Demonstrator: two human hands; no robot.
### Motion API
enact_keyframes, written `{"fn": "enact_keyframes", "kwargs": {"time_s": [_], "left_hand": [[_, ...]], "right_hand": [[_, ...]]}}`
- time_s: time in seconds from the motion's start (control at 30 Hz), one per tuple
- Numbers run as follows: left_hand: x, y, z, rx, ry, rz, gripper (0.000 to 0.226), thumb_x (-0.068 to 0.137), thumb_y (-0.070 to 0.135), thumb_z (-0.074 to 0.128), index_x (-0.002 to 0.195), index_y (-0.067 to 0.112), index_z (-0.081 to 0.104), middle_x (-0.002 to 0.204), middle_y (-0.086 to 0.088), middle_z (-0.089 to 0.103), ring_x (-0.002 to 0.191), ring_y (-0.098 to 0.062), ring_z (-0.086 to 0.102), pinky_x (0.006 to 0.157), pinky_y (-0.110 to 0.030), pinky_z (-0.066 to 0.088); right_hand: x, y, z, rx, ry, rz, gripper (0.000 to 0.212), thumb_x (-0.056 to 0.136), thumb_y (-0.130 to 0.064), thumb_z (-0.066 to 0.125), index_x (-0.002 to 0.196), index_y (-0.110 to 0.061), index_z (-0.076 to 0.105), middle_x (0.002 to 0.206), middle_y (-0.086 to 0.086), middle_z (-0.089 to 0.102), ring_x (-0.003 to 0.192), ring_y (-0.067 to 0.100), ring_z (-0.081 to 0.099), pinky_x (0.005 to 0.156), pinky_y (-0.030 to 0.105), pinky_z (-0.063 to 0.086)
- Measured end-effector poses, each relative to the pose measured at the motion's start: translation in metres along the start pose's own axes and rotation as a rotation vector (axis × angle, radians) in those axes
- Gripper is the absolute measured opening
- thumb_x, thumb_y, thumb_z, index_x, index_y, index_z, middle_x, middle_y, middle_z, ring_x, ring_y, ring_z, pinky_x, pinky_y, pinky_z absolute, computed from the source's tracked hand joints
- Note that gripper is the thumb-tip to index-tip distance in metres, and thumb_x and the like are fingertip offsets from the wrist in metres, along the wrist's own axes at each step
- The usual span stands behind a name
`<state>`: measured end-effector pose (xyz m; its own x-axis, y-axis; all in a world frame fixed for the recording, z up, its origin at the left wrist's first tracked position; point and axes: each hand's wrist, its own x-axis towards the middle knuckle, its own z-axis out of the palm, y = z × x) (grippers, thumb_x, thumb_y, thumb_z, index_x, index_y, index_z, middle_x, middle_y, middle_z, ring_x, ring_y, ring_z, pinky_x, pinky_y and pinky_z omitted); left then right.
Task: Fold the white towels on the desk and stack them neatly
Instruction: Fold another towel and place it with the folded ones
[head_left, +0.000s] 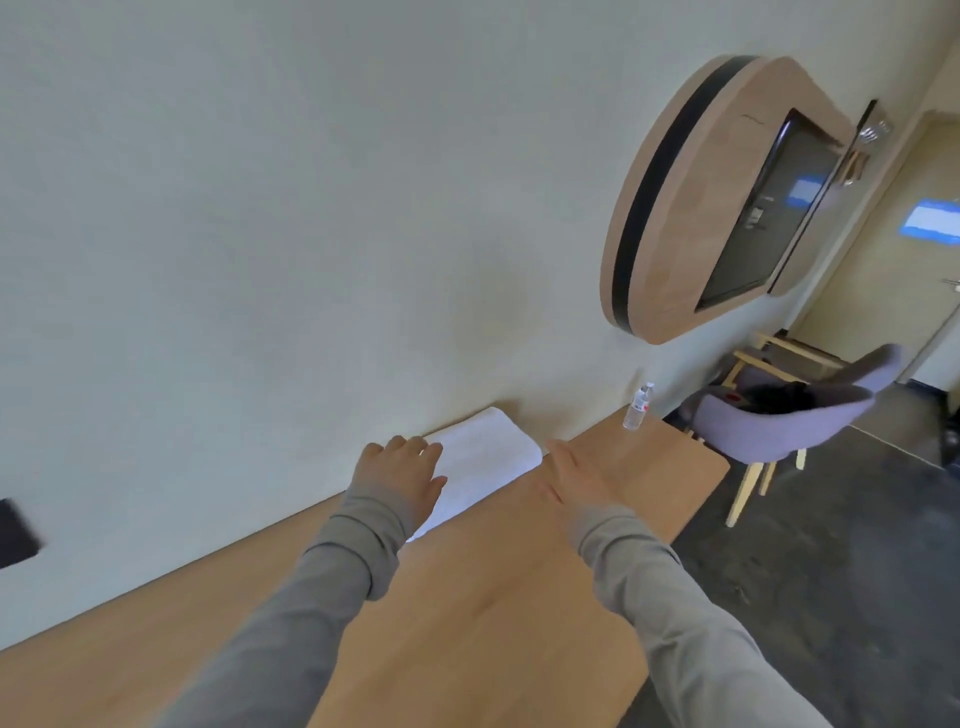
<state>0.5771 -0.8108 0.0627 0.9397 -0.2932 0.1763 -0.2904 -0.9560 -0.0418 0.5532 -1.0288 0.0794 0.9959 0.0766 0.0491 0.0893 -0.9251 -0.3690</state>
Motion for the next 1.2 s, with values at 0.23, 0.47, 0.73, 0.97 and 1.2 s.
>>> {"fn": "enact_keyframes", "kwargs": {"time_s": [0.23, 0.47, 0.73, 0.97, 1.2], "left_hand": [[0.016, -0.001, 0.066, -0.044, -0.141, -0.219, 0.041, 0.097, 0.040, 0.031, 0.133, 0.022, 0.039, 0.135, 0.005, 0.048, 0.118, -0.019, 0.047, 0.091, -0.032, 0.039], [0.083, 0.026, 0.121, -0.294, -0.225, -0.611, 0.050, 0.094, 0.053, 0.030, 0.135, 0.025, 0.038, 0.124, 0.006, 0.055, 0.113, -0.018, 0.052, 0.092, -0.033, 0.043], [0.115, 0.066, 0.199, -0.973, -0.169, -1.383, 0.066, 0.085, 0.057, 0.052, 0.130, 0.009, 0.045, 0.117, -0.008, 0.058, 0.088, -0.022, 0.051, 0.077, -0.030, 0.039], [0.136, 0.086, 0.240, -1.273, -0.157, -1.724, 0.061, 0.085, 0.052, 0.056, 0.119, 0.001, 0.054, 0.103, -0.016, 0.060, 0.093, -0.034, 0.060, 0.082, -0.036, 0.049], [0.162, 0.088, 0.253, -1.942, 0.480, -2.033, 0.074, 0.071, 0.046, 0.075, 0.125, 0.004, 0.049, 0.122, -0.013, 0.059, 0.101, -0.026, 0.059, 0.095, -0.030, 0.044]], "right_hand": [[0.090, 0.033, 0.053, 0.033, -0.127, -0.096, 0.056, 0.098, -0.030, 0.042, 0.147, -0.013, 0.020, 0.152, 0.003, 0.023, 0.141, 0.016, 0.019, 0.112, 0.026, 0.019], [0.180, 0.098, 0.086, 0.090, -0.289, -0.147, 0.054, 0.098, -0.037, 0.037, 0.147, -0.019, 0.019, 0.152, -0.002, 0.024, 0.138, 0.015, 0.025, 0.107, 0.028, 0.026], [0.234, 0.174, 0.146, 0.166, -0.519, 0.014, 0.054, 0.097, -0.037, 0.041, 0.143, -0.009, 0.031, 0.146, 0.008, 0.038, 0.133, 0.022, 0.037, 0.108, 0.033, 0.032], [0.257, 0.201, 0.194, 0.572, -0.605, 0.434, 0.058, 0.092, -0.035, 0.056, 0.139, -0.006, 0.037, 0.137, 0.012, 0.048, 0.120, 0.028, 0.051, 0.098, 0.034, 0.042], [0.284, 0.199, 0.210, 1.370, -0.483, 0.963, 0.063, 0.083, -0.026, 0.069, 0.133, -0.002, 0.042, 0.133, 0.017, 0.051, 0.122, 0.028, 0.050, 0.100, 0.038, 0.044]]}}
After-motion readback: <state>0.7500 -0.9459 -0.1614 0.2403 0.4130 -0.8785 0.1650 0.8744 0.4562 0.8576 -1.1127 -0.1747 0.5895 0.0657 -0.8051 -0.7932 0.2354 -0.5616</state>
